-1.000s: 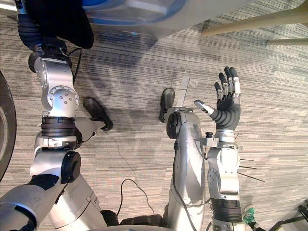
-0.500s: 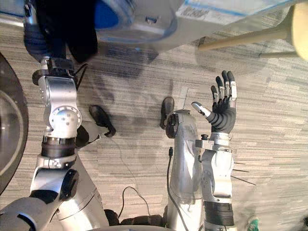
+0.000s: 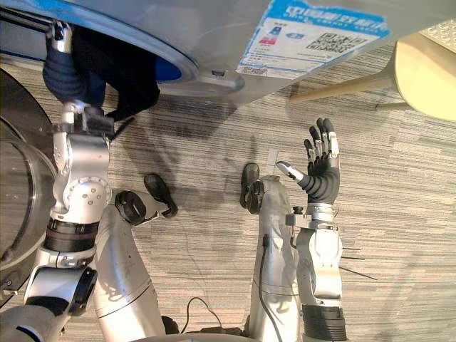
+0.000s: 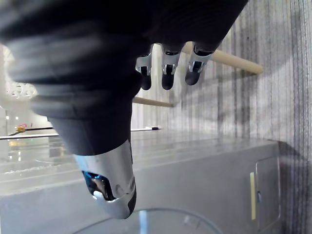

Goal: Pick up the laundry basket with both hands and put the clothes into the washing machine.

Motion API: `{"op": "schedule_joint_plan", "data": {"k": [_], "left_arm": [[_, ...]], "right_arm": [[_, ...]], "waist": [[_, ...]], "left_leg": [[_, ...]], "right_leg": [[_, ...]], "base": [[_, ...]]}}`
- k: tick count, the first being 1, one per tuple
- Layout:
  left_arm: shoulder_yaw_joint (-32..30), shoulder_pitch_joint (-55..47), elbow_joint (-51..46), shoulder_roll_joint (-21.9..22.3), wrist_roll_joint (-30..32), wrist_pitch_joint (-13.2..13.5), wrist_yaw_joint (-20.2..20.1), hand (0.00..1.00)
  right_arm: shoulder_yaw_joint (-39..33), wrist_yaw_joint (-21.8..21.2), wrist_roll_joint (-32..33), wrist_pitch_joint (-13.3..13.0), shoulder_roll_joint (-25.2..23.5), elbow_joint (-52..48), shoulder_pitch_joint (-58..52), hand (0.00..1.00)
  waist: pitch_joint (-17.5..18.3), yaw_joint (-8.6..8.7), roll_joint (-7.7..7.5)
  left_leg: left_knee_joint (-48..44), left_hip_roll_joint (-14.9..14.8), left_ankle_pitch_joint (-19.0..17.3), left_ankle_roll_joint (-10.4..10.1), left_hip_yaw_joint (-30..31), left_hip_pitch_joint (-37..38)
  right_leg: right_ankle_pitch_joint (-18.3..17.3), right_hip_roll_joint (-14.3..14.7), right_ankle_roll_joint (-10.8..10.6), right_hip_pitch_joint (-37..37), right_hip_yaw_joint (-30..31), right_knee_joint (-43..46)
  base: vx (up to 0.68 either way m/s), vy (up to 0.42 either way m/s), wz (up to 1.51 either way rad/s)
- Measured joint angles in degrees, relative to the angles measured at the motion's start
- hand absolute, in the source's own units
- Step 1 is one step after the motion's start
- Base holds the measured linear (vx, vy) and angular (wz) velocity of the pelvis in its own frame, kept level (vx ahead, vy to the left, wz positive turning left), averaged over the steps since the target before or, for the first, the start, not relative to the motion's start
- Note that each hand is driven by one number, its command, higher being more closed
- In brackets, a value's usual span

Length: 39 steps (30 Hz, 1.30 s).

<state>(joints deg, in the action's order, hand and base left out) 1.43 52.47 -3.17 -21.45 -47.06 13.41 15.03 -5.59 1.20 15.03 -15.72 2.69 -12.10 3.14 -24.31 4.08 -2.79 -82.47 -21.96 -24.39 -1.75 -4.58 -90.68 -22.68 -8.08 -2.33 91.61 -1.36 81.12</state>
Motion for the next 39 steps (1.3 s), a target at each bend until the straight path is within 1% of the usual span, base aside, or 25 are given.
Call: {"op": "schedule_joint_plan", "data": {"k": [2, 3, 4, 7, 8, 10, 11, 12, 13, 15, 16, 17, 18, 19, 22, 24, 26, 27, 28, 29, 30, 33, 36, 38, 39], "left_arm": [[-0.05, 5.14, 3.18, 0.21, 1.84, 0.8, 2.35, 1.0], [-0.33, 8.27, 5.4, 0.18, 4.7, 0.97, 4.54, 1.0], [-0.61, 9.79, 6.42, 0.08, 5.69, 1.03, 5.35, 1.0], [-0.41, 17.15, 11.95, -2.79, 14.08, 0.6, 8.78, 1.0], [0.38, 19.4, 13.42, -5.31, 18.84, 0.13, 9.51, 0.0], [2.82, 22.35, 15.32, -9.82, 26.5, -1.57, 10.78, 0.0], [5.39, 24.07, 16.33, -13.08, 32.58, -3.1, 11.47, 0.0], [8.01, 25.8, 17.13, -15.94, 41.87, -4.98, 11.48, 0.0], [9.75, 27.12, 17.63, -18.41, 47.99, -6.18, 11.09, 0.0], [11.01, 28.28, 18.7, -20.02, 54.84, -8.1, 10.12, 0.0], [11.81, 28.96, 19.14, -20.17, 56.43, -8.64, 9.83, 0.0], [12.7, 29.56, 19.32, -20.22, 60.26, -9.57, 9.19, 0.0], [13.19, 29.85, 19.39, -20.38, 65.93, -11.09, 7.52, 0.0], [13.24, 29.85, 19.42, -20.52, 67.65, -11.76, 6.92, 0.0], [13.15, 29.78, 19.56, -20.45, 74.15, -13.67, 2.48, 0.0], [12.09, 28.66, 19.46, -20.01, 75.05, -14.44, -0.18, 0.0], [8.57, 25.14, 19.41, -18.57, 74.98, -15.49, -2.92, 0.0], [5.46, 22.08, 19.23, -17.14, 74.81, -15.89, -4.32, 0.0], [3.91, 20.39, 18.87, -16.42, 74.46, -16.16, -4.76, 0.0], [0.51, 16.98, 17.45, -14.71, 73.49, -16.69, -5.04, 0.0], [-3.13, 13.04, 15.03, -12.81, 72.12, -16.9, -4.88, 0.0], [-8.28, 3.97, 8.38, -8.75, 71.2, -17.03, -2.86, 0.0], [-11.36, -5.2, -0.64, -5.89, 71.42, -16.7, -0.21, 0.0], [-13.01, -9.86, -4.35, -4.65, 71.75, -16.41, 0.57, 0.0], [-13.7, -11.64, -5.49, -3.86, 71.93, -16.41, 0.85, 0.0]], "right_arm": [[0.04, 0.07, -0.07, 0.0, 0.02, 0.05, 0.23, 0.0], [0.13, 0.08, -0.2, -0.02, 0.06, 0.05, 0.5, 0.0], [0.2, 0.08, -0.37, -0.03, 0.08, 0.05, 0.68, 0.0], [0.22, -0.14, -0.36, -0.23, 0.32, 0.05, 1.42, 0.0], [0.19, -0.31, -0.19, -0.67, 0.48, 0.04, 1.49, 0.0], [-0.29, -0.8, 0.6, -1.55, 1.27, 0.03, 1.49, 0.0], [-0.54, -1.55, 1.97, -1.72, 1.91, 0.03, 1.48, 0.0], [-0.93, -2.79, 3.87, -2.09, 2.52, -0.05, 1.51, 0.0], [-1.41, -3.8, 4.95, -2.72, 2.61, -0.1, 1.5, 0.0], [-1.71, -4.63, 6.22, -3.04, 2.61, -0.09, 1.42, 0.0], [-1.75, -5.1, 6.47, -3.07, 2.62, -0.1, 1.44, 0.0], [-1.74, -5.55, 6.57, -3.09, 2.64, -0.26, 1.43, 0.0], [-1.74, -6.59, 6.89, -3.09, 2.61, -0.45, 1.43, 0.0], [-1.74, -6.82, 6.89, -3.09, 2.59, -0.52, 1.43, 0.0], [-1.81, -7.62, 6.91, -3.04, 1.99, -1.92, 1.43, 0.0], [-2.45, -7.69, 6.87, -2.89, 1.52, -4.19, 1.42, 0.0], [-3.42, -7.7, 6.86, -2.81, 0.4, -5.42, 1.42, 0.0], [-3.9, -7.65, 6.86, -2.34, -0.29, -5.42, 1.37, 0.0], [-3.97, -7.66, 6.85, -2.01, -0.43, -5.42, 1.35, 0.0], [-3.97, -7.66, 6.72, -1.51, -0.46, -5.42, 1.31, 0.0], [-3.95, -7.66, 6.31, -1.34, -0.64, -5.42, 1.31, 0.0], [-3.93, -7.57, 5.56, -1.31, -1.28, -5.42, 1.19, 0.0], [-3.66, -7.47, 4.48, -1.31, -1.28, -5.45, 0.87, 0.0], [-3.6, -7.34, 4.29, -1.31, -1.29, -5.46, 0.86, 0.0], [-3.61, -7.24, 3.93, -1.31, -1.3, -5.46, 0.82, 0.0]], "waist": [[0.0, 0.52, 0.0], [0.0, 1.14, 0.0], [0.0, 1.51, 0.0], [-0.02, 2.67, -0.04], [-0.03, 2.95, -0.05], [-0.05, 3.07, -0.09], [-0.09, 3.09, -0.16], [-0.09, 3.01, -0.16], [-0.14, 3.07, -0.24], [-0.31, 3.22, -0.54], [-0.39, 3.22, -0.7], [-0.44, 3.23, -0.75], [-0.45, 3.34, -0.76], [-0.46, 3.41, -0.77], [-1.36, 4.32, -1.33], [-2.46, 4.36, -1.48], [-2.94, 4.5, -1.5], [-2.96, 4.48, -1.49], [-2.96, 4.49, -1.49], [-2.96, 4.4, -1.49], [-2.97, 4.34, -1.47], [-2.97, 3.62, -1.47], [-2.98, 2.77, -1.45], [-2.97, 2.54, -1.44], [-2.97, 1.94, -1.44]], "left_leg": [[0.02, -0.02, 0.0, 0.0, 0.03, 0.0], [0.03, -0.04, 0.0, 0.0, 0.04, 0.0], [0.02, -0.06, 0.01, 0.0, 0.03, 0.0], [-0.2, -0.52, 0.01, -0.01, -0.06, -0.05], [-0.51, -1.07, -0.01, 0.0, -0.04, -0.2], [-0.85, -1.27, -0.05, -0.04, -0.07, -0.32], [-1.35, -1.54, -0.05, -0.04, 0.0, -0.32], [-1.88, -1.97, -0.27, -0.04, 0.0, -0.31], [-2.02, -2.03, -0.68, -0.13, 0.02, -0.27], [-2.03, -2.07, -0.94, -0.02, -0.09, -0.23], [-2.03, -2.08, -1.0, 0.06, -0.16, -0.2], [-2.05, -2.08, -1.04, 0.13, -0.29, -0.21], [-2.07, -2.11, -1.13, 0.28, -0.6, -0.18], [-2.07, -2.17, -1.18, 0.36, -0.71, -0.18], [-2.6, -2.45, -1.56, 0.74, -0.99, -0.15], [-3.15, -3.07, -1.9, 1.02, -1.04, -0.14], [-3.72, -3.11, -2.26, 0.86, -0.87, -0.11], [-3.87, -3.1, -2.29, 0.87, -0.81, -0.08], [-3.89, -3.09, -2.3, 0.84, -0.77, -0.05], [-3.88, -3.09, -2.31, 0.82, -0.69, 0.05], [-3.91, -3.04, -2.31, 0.81, -0.62, 0.28], [-3.88, -2.94, -2.35, 0.68, -0.15, 1.61], [-3.18, -2.5, -2.39, 0.44, -0.08, 3.19], [-2.33, -1.8, -2.1, -0.01, -0.07, 3.91], [-2.02, -1.78, -2.0, -0.19, -0.05, 4.36]], "right_leg": [[0.02, 0.02, 0.02, 0.01, -0.03, -0.01], [0.03, 0.04, 0.03, 0.01, -0.04, -0.01], [0.04, 0.07, 0.04, 0.01, -0.04, -0.02], [0.16, 0.42, 0.15, 0.2, -0.03, -0.1], [0.16, 0.93, 0.15, 0.32, -0.04, -0.1], [0.16, 1.25, 0.15, 0.66, 0.21, 0.08], [0.16, 1.48, 0.15, 0.67, 0.26, 0.32], [0.16, 1.79, 0.15, 0.65, 0.39, 0.62], [0.16, 1.94, 0.14, 0.73, 0.49, 0.67], [0.21, 1.98, 0.05, 0.78, 0.6, 0.67], [0.25, 1.99, -0.02, 0.79, 0.68, 0.66], [0.33, 2.01, -0.17, 0.83, 0.81, 0.61], [0.53, 2.16, -0.53, 0.94, 1.17, 0.34], [0.63, 2.26, -0.7, 0.96, 1.26, 0.19], [0.98, 2.57, -1.16, 0.94, 1.65, 0.02], [1.1, 2.99, -1.3, 0.83, 1.7, 0.04], [1.1, 3.03, -1.31, 0.83, 1.74, 0.48], [1.07, 3.02, -1.32, 0.83, 1.76, 0.77], [1.06, 3.02, -1.31, 0.82, 1.74, 0.84], [1.03, 3.03, -1.26, 0.75, 1.71, 0.97], [0.82, 2.97, -1.25, 0.51, 1.7, 1.26], [0.09, 2.87, -1.19, -0.99, 1.44, 1.75], [-0.52, 2.42, -1.01, -2.47, 1.24, 1.68], [-0.66, 1.94, -0.76, -3.13, 1.13, 1.46], [-0.67, 1.94, -0.62, -3.58, 1.01, 1.24]], "base": [[0.0, -0.018, 0.0], [0.0, -0.032, 0.0], [0.01, -0.036, -0.03], [0.03, -0.026, -0.1], [0.04, -0.027, -0.15], [0.04, -0.027, -0.13], [0.04, -0.026, -0.12], [0.04, -0.028, -0.15], [0.03, -0.019, -0.11], [0.01, -0.009, -0.02], [0.0, 0.0, 0.0], [0.0, -0.021, -0.04], [0.0, -0.013, -0.07], [0.01, -0.01, -0.1], [0.02, -0.001, -0.1], [0.02, -0.004, -0.15], [0.03, -0.011, -0.07], [0.0, 0.0, 0.0], [0.02, -0.032, 0.02], [0.01, -0.039, 0.04], [0.01, -0.042, 0.06], [0.0, -0.056, 0.09], [0.0, -0.05, 0.1], [0.01, -0.043, 0.16], [0.02, -0.048, 0.08]]}}
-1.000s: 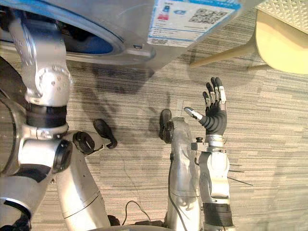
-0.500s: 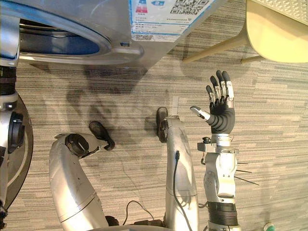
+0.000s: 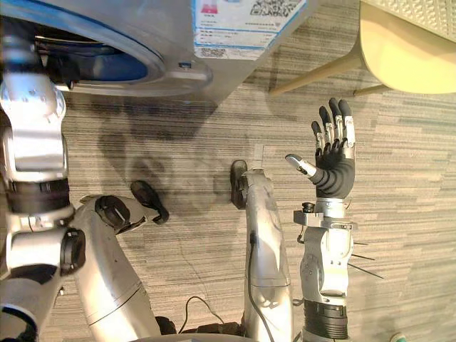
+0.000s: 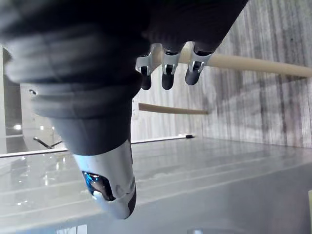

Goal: Pick up the laundry basket with both hands and put the clothes into the washing machine.

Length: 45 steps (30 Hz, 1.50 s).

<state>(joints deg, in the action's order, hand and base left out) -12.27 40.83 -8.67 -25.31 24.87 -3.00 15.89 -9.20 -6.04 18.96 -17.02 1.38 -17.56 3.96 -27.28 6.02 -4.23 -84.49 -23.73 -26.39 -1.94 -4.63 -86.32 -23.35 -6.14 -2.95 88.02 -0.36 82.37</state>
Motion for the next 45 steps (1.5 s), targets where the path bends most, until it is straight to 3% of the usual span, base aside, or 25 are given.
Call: {"op": "schedule_joint_plan", "data": {"k": [9, 10, 14, 17, 19, 21, 25, 30, 33, 38, 45], "left_arm": [[-2.52, -20.7, -7.91, 10.8, 0.34, 5.31, 1.88, 0.0], [-2.17, -24.53, -8.16, 13.06, -0.17, 6.61, 1.94, 0.0], [0.99, -33.02, -8.36, 18.63, -2.07, 9.02, 1.93, 0.0], [6.45, -41.77, -7.96, 23.2, -12.28, 12.14, 0.48, 0.0], [11.14, -45.84, -4.79, 24.9, -19.75, 14.7, -2.5, 0.0], [14.94, -49.78, 2.14, 26.45, -30.05, 16.62, -7.98, 0.0], [16.15, -54.01, 14.44, 27.71, -36.63, 16.83, -13.23, 0.0], [13.51, -57.19, 28.94, 28.7, -35.42, 16.38, -13.3, 0.0], [10.46, -58.12, 37.39, 28.45, -32.84, 15.85, -13.21, 0.0], [9.42, -56.28, 48.12, 26.57, -27.52, 14.46, -12.42, 0.0], [9.63, -54.04, 52.61, 24.4, -22.51, 14.38, -11.83, 0.0]], "right_arm": [[0.32, 2.37, -2.7, -0.01, -0.93, 0.14, -0.15, 0.0], [0.65, 2.58, -2.79, -0.03, -0.9, 0.45, -1.09, 0.0], [2.35, 3.81, -3.37, -0.08, -0.91, 1.86, -3.86, 0.0], [5.16, 4.79, -4.44, -0.05, -0.81, 5.3, -6.21, 0.0], [6.01, 4.81, -5.13, 0.03, -0.72, 7.64, -8.76, 0.0], [7.84, 4.81, -7.15, 0.16, 0.05, 11.38, -11.89, 0.0], [7.94, 6.47, -12.65, 1.57, 0.53, 18.1, -16.09, 0.0], [6.21, 9.66, -17.57, 2.83, 0.4, 26.06, -21.13, 0.0], [3.6, 9.99, -19.23, 3.57, 0.67, 36.88, -19.94, 0.0], [-2.32, 11.38, -20.84, 6.47, 1.64, 55.11, -15.41, 0.0], [-2.9, 11.38, -20.7, 8.19, 2.19, 61.41, -13.2, 0.0]], "waist": [[0.71, -2.31, 0.85], [2.85, -2.66, 1.68], [4.25, -3.84, 3.5], [7.35, -4.05, 4.71], [9.16, -4.24, 5.31], [10.99, -4.56, 5.45], [15.27, -4.82, 5.42], [20.77, -5.21, 5.19], [24.82, -5.27, 5.33], [25.5, -4.95, 6.51], [25.65, -3.72, 6.88]], "left_leg": [[5.48, 1.96, 0.98, -1.66, -0.07, 9.56], [7.46, 2.45, 1.36, -2.23, -0.06, 10.82], [14.52, 4.02, 3.06, -3.5, -0.65, 19.72], [21.71, 5.06, 4.47, -4.29, -1.87, 28.07], [26.64, 6.16, 5.53, -4.45, -2.63, 34.29], [34.55, 7.51, 7.58, -4.69, -4.13, 43.81], [46.77, 9.31, 10.87, -4.96, -5.98, 55.91], [60.8, 10.92, 14.82, -5.99, -7.09, 71.16], [68.96, 11.86, 17.66, -6.66, -8.24, 77.82], [79.74, 12.72, 22.57, -6.69, -9.66, 87.17], [81.81, 14.0, 24.14, -5.43, -10.0, 90.59]], "right_leg": [[-1.12, -1.08, 0.83, -9.52, -1.35, -3.56], [-1.12, -1.19, 0.85, -10.9, -1.82, -5.11], [-1.06, -2.01, 1.07, -19.92, -3.3, -10.76], [-0.71, -2.39, 1.51, -28.17, -4.71, -16.98], [-0.64, -3.11, 1.51, -34.29, -5.6, -20.92], [0.0, -3.68, 1.23, -43.39, -6.72, -27.39], [1.56, -4.02, 0.73, -55.07, -9.14, -37.29], [2.9, -3.89, 0.04, -69.98, -12.2, -48.43], [4.94, -2.55, -0.47, -75.61, -12.21, -55.14], [9.96, -0.54, -0.81, -83.99, -11.53, -65.79], [14.83, -0.03, -1.15, -85.82, -6.85, -70.09]], "base": [[0.03, -0.053, 0.11], [0.01, -0.085, 0.12], [0.05, -0.099, 0.17], [0.09, -0.089, 0.16], [0.18, -0.092, 0.23], [0.23, -0.078, 0.2], [0.21, -0.04, 0.17], [0.22, -0.034, 0.15], [0.17, 0.007, -0.05], [0.12, 0.044, -0.17], [-0.02, 0.041, -0.3]]}}
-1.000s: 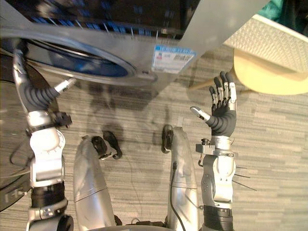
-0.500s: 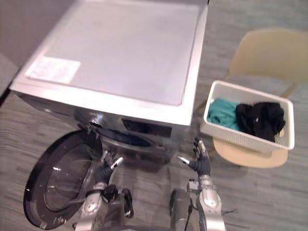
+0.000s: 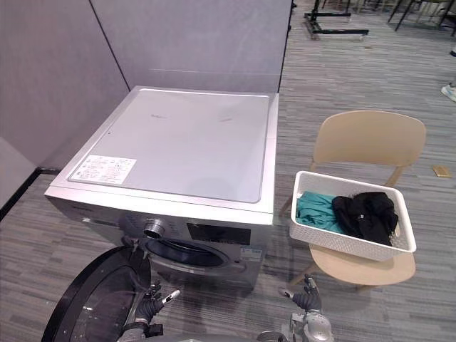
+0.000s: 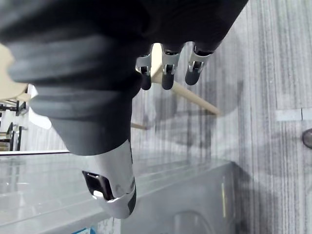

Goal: Pick up the laundry basket with both hands and put the clothes into the washing machine.

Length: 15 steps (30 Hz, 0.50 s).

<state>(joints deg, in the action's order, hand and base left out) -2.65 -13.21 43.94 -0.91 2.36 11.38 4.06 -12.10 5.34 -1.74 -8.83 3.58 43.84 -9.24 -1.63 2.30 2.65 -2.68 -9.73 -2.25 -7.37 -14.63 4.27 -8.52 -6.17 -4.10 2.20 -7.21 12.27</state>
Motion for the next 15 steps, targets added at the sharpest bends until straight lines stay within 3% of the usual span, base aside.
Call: {"op": "schedule_joint_plan", "data": {"k": [6, 9, 11, 13, 14, 15], "left_arm": [[0.9, 1.9, 1.54, -0.55, 0.59, 0.03, -0.05, 0.0], [0.98, 3.27, 1.62, -0.71, 0.64, 0.02, 0.02, 0.0], [1.43, 3.58, 1.6, -1.13, 0.72, -0.09, 0.06, 0.0], [2.22, 4.08, 1.61, -1.36, 0.78, -0.38, 0.12, 0.0], [2.24, 4.55, 1.59, -1.92, 0.84, -0.42, 0.14, 0.0], [2.39, 5.39, 1.61, -2.58, 0.84, -0.79, 0.12, 0.0]], "right_arm": [[0.02, 0.07, 0.73, 0.35, -0.28, 0.99, 2.67, 0.0], [0.01, 0.64, 1.33, 0.39, -0.28, 0.94, 3.85, 0.0], [0.01, 0.83, 2.21, 0.38, -1.21, -0.07, 3.7, 0.0], [0.17, 0.93, 3.34, 0.41, -1.48, -0.38, 4.18, 0.0], [0.26, 0.98, 3.41, 0.4, -1.59, -0.51, 4.55, 0.0], [0.3, 1.19, 3.45, 0.41, -1.57, -0.63, 4.94, 0.0]], "waist": [[-0.84, 0.0, -0.66], [-3.08, 0.01, -1.22], [-4.5, 0.13, -2.11], [-5.58, -0.01, -0.94], [-5.77, 0.03, -2.3], [-6.6, 0.03, -3.21]], "left_leg": [[1.57, 1.33, 0.04, 0.09, -3.06, 0.49], [2.36, 1.71, -1.18, 1.1, -4.8, 0.57], [1.94, 1.72, -3.0, 0.77, -8.62, 0.58], [1.8, -0.3, -3.96, 0.28, -14.1, 0.56], [1.29, -0.2, -4.06, 0.09, -16.57, 1.22], [0.55, -0.24, -4.86, -1.1, -19.56, 1.72]], "right_leg": [[2.95, 0.17, -0.99, 3.3, 6.3, -1.72], [5.1, 1.19, -1.59, 6.62, 10.54, -2.02], [5.87, 0.29, 1.07, 7.71, 7.7, -4.82], [6.79, -1.95, 6.73, 9.84, -4.51, -4.59], [5.63, -3.35, 9.02, 11.38, -9.34, -2.55], [5.19, -5.11, 9.63, 12.12, -15.0, -1.79]], "base": [[-0.16, 0.057, -0.49], [-0.22, 0.018, -0.79], [-0.3, 0.054, -1.19], [-0.21, 0.011, -1.71], [-0.12, -0.007, -1.9], [-0.06, 0.016, -1.56]]}}
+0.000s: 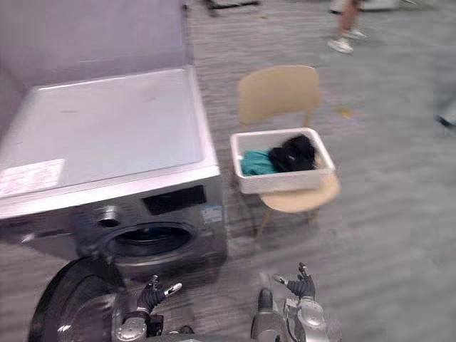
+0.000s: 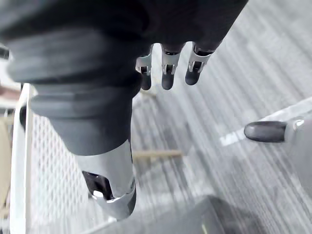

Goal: Pick up the laundry basket with both hands and put the clothes into the washing machine.

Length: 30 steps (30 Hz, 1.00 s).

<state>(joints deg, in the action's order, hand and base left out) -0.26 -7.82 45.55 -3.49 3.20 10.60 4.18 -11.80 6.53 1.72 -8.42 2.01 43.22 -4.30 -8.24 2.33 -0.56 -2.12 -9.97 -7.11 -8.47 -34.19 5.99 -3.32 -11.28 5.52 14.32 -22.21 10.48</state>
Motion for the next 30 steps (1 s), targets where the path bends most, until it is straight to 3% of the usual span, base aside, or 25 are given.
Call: {"op": "schedule_joint_plan", "data": {"k": [1, 2, 4, 5, 6, 7, 8, 10, 11, 12, 13, 14, 15, 16, 20, 21, 22, 23, 24, 25, 26, 27, 29, 30], "left_arm": [[0.14, 0.29, 0.0, -0.15, 0.0, -0.16, 0.0, 0.0], [0.08, 0.45, -0.04, -0.23, -0.01, -0.15, 0.01, 0.0], [0.05, 1.15, -0.04, -0.45, -0.04, -0.22, 0.07, 0.0], [0.17, 2.02, -0.03, -0.11, -0.28, -0.33, 0.1, 0.0], [0.2, 2.21, -0.03, -0.12, -0.32, -0.29, 0.13, 0.0], [0.27, 2.5, -0.03, -0.1, -0.32, -0.3, 0.15, 0.0], [0.63, 3.53, 0.29, 0.05, -0.35, -0.36, 0.14, 0.0], [0.53, 6.0, 1.82, 0.24, -0.36, -0.33, 0.13, 0.0], [-0.41, 6.4, 2.12, 0.46, -0.4, -0.24, 0.28, 0.0], [-0.55, 6.46, 2.34, 0.71, -0.54, -0.16, 0.48, 0.0], [-0.4, 6.37, 2.36, 1.07, -0.78, -0.08, 0.57, 0.0], [-0.4, 6.17, 2.78, 1.76, -1.03, -0.1, 0.78, 0.0], [-0.23, 5.43, 3.61, 2.49, -1.52, -0.08, 1.05, 0.0], [-0.17, 4.32, 3.45, 2.64, -1.56, -0.04, 1.16, 0.0], [-0.11, 3.09, 3.49, 2.75, -2.7, -0.15, 1.3, 0.0], [-0.13, 2.98, 3.53, 2.71, -2.8, -0.15, 1.31, 0.0], [-0.1, 2.39, 3.52, 2.56, -2.84, -0.12, 1.39, 0.0], [0.01, 2.47, 3.57, 2.4, -2.84, -0.13, 1.39, 0.0], [0.06, 3.3, 3.57, 2.49, -2.83, -0.08, 1.3, 0.0], [0.06, 3.28, 3.65, 2.57, -2.82, -0.14, 1.25, 0.0], [0.16, 2.86, 4.48, 2.88, -2.86, -0.19, 1.27, 0.0], [0.44, 2.38, 4.67, 3.01, -2.97, -0.37, 1.24, 0.0], [1.64, 2.16, 4.56, 2.58, -3.16, -0.45, 1.28, 0.0], [2.45, 2.4, 4.13, 2.14, -3.19, -0.47, 1.32, 0.0]], "right_arm": [[0.04, 0.09, 0.03, -0.01, 0.12, -0.07, 0.2, 0.0], [0.74, 0.28, 0.08, -0.05, 0.36, -0.43, 1.29, 0.0], [1.64, 0.62, 0.5, -0.05, 0.31, -0.49, 2.67, 0.0], [1.66, 0.8, 0.91, -0.06, 0.69, -0.45, 2.91, 0.0], [1.91, 0.89, 1.35, -0.09, 0.8, -0.46, 3.11, 0.0], [1.94, 0.92, 1.77, -0.09, 0.88, -0.24, 3.46, 0.0], [2.2, 0.91, 2.29, -0.13, 1.16, -0.22, 3.88, 0.0], [2.38, 0.85, 3.65, -0.06, 1.69, -0.1, 3.37, 0.0], [3.51, 0.83, 4.63, -0.1, 1.69, -0.11, 3.09, 0.0], [4.06, 0.85, 4.95, -0.21, 1.69, -0.07, 3.31, 0.0], [4.23, 0.86, 5.16, -0.2, 1.78, 0.02, 3.55, 0.0], [4.97, 0.88, 5.66, -0.21, 1.98, 0.53, 3.92, 0.0], [6.09, 0.8, 6.01, -0.23, 1.91, 1.45, 4.03, 0.0], [6.13, 0.76, 6.1, -0.24, 1.78, 1.93, 4.06, 0.0], [5.7, 0.7, 6.56, -0.26, 0.8, 2.07, 4.25, 0.0], [5.47, 0.75, 6.7, -0.25, 0.76, 2.47, 4.29, 0.0], [5.73, 0.78, 6.7, -0.25, 0.51, 2.79, 4.15, 0.0], [5.91, 0.79, 6.7, -0.46, 0.63, 2.73, 4.23, 0.0], [6.0, 0.74, 6.68, -0.51, 0.75, 3.31, 4.9, 0.0], [6.01, 0.71, 6.67, -0.48, 0.76, 3.81, 5.22, 0.0], [6.01, 0.57, 6.62, -0.49, 0.59, 4.16, 5.46, 0.0], [6.02, 0.29, 6.57, -0.51, 0.61, 4.67, 5.8, 0.0], [6.15, -0.68, 6.66, -0.48, 0.31, 5.07, 5.87, 0.0], [6.21, -1.46, 6.7, -0.49, 0.08, 5.67, 5.92, 0.0]], "waist": [[-0.01, -0.04, 0.03], [-0.16, -0.08, 1.26], [0.46, 0.05, -0.11], [0.62, -0.2, -0.41], [0.95, -0.29, -0.25], [0.86, -0.2, -0.01], [0.79, 1.12, 1.42], [0.49, 1.74, 2.18], [0.46, 1.37, 2.34], [0.25, 1.5, 2.87], [0.04, 1.37, 3.07], [-0.18, 1.34, 3.28], [-0.38, 0.11, 3.09], [-0.48, -0.66, 2.98], [-1.62, -1.81, 3.41], [-1.99, -2.27, 3.23], [-1.07, -3.12, 2.82], [-0.87, -2.89, 2.73], [-1.04, -3.24, 2.74], [-1.14, -3.29, 2.55], [-1.4, -3.37, 2.15], [-1.4, -3.12, 2.16], [-1.46, -2.9, 1.49], [-1.44, -2.96, 1.43]], "left_leg": [[0.08, -0.13, -0.13, -0.11, -0.6, 0.31], [0.95, -1.2, -0.16, 0.15, -2.89, 0.95], [-0.32, -1.59, -0.67, -0.16, -10.26, 2.31], [-2.55, -2.06, -1.54, -2.0, -15.68, 3.54], [-2.86, -2.44, -1.57, -2.56, -18.16, 4.99], [-2.87, -2.72, -1.58, -2.67, -19.26, 6.15], [-3.86, -4.08, -1.4, -3.04, -20.6, 7.44], [-12.1, -7.46, -1.24, -3.04, -21.31, 8.49], [-24.9, -12.42, -0.08, -0.99, -19.19, 7.7], [-36.19, -15.11, -2.28, 2.34, -13.21, 4.52], [-40.68, -14.9, -4.12, 2.36, -8.43, 1.99], [-45.4, -12.73, -6.33, 1.71, 0.15, -2.54], [-47.27, -8.04, -8.21, 1.93, 9.92, -8.1], [-46.02, -5.89, -8.44, 2.22, 13.17, -11.18], [-25.93, -0.15, -7.51, 1.8, 19.09, -19.86], [-20.69, 1.47, -2.8, 3.16, 20.49, -19.94], [-16.08, 4.19, -0.88, 5.03, 20.09, -16.96], [-16.48, 4.81, -1.37, 5.72, 20.77, -17.16], [-19.13, 5.27, -3.36, 9.18, 21.32, -17.91], [-19.86, 5.29, -4.57, 9.49, 21.18, -17.47], [-20.01, 6.07, -6.53, 10.25, 20.7, -14.82], [-19.14, 7.09, -7.63, 10.96, 20.78, -11.43], [-16.69, 9.37, -8.44, 12.33, 22.31, -5.57], [-15.26, 10.22, -8.65, 12.69, 25.2, -2.76]], "right_leg": [[-0.4, -0.36, 0.6, 0.04, -3.52, -0.21], [-1.21, -1.28, 2.14, 0.59, -12.35, 0.76], [-2.6, -5.4, 3.23, 3.01, -22.1, 6.84], [-1.94, -6.66, 3.78, 2.37, -28.61, 8.94], [0.48, -6.25, 2.93, 2.15, -31.5, 9.36], [1.25, -5.35, 1.96, 2.79, -30.54, 9.29], [0.68, -2.31, 1.6, 4.13, -26.96, 9.69], [-1.02, 0.26, 1.37, 4.05, -22.76, 10.71], [-1.61, 2.84, 1.72, 2.82, -18.87, 9.24], [-2.26, 5.13, 1.77, 1.23, -15.5, 7.32], [-2.27, 6.08, 1.74, 0.09, -13.84, 6.32], [-2.36, 7.17, 1.6, -1.86, -11.68, 4.94], [-2.54, 8.07, 1.27, -5.03, -8.46, 2.97], [-2.31, 8.31, 0.84, -6.91, -6.8, 1.79], [-2.13, 7.55, -3.17, -10.49, -2.87, -0.4], [-2.19, 7.06, -4.68, -11.14, -2.09, -0.95], [-1.21, 6.11, -7.01, -13.44, 0.28, -4.05], [-0.94, 5.71, -8.1, -13.81, 0.34, -4.81], [-1.15, 5.0, -9.83, -14.02, 0.12, -3.56], [-2.06, 4.36, -10.59, -14.02, 0.27, -1.91], [-4.19, 1.93, -12.32, -13.47, 0.86, 5.28], [-4.82, -0.75, -12.56, -11.25, 1.51, 16.34], [-2.66, -5.76, -10.77, -6.83, 2.23, 33.32], [-5.23, -6.81, -10.74, -5.36, 1.91, 39.95]], "base": [[-0.04, -0.016, -2.22], [-0.02, -0.052, -2.39], [0.11, -0.066, -2.42], [0.23, -0.08, -2.34], [0.34, -0.122, -2.36], [0.35, -0.146, -2.08], [0.47, -0.196, -1.7], [0.41, -0.167, -1.54], [0.36, -0.09, -1.7], [0.32, -0.053, -1.7], [0.26, 0.011, -1.29], [0.25, 0.034, -1.39], [0.32, 0.062, -1.53], [0.34, 0.094, -1.52], [0.26, 0.145, -0.84], [0.3, 0.2, -0.56], [0.34, 0.201, -0.37], [0.4, 0.209, -0.1], [0.32, 0.201, 0.16], [0.36, 0.288, 0.06], [0.42, 0.369, 0.09], [0.35, 0.308, 0.13], [0.4, 0.25, 0.46], [0.45, 0.179, 0.79]]}}
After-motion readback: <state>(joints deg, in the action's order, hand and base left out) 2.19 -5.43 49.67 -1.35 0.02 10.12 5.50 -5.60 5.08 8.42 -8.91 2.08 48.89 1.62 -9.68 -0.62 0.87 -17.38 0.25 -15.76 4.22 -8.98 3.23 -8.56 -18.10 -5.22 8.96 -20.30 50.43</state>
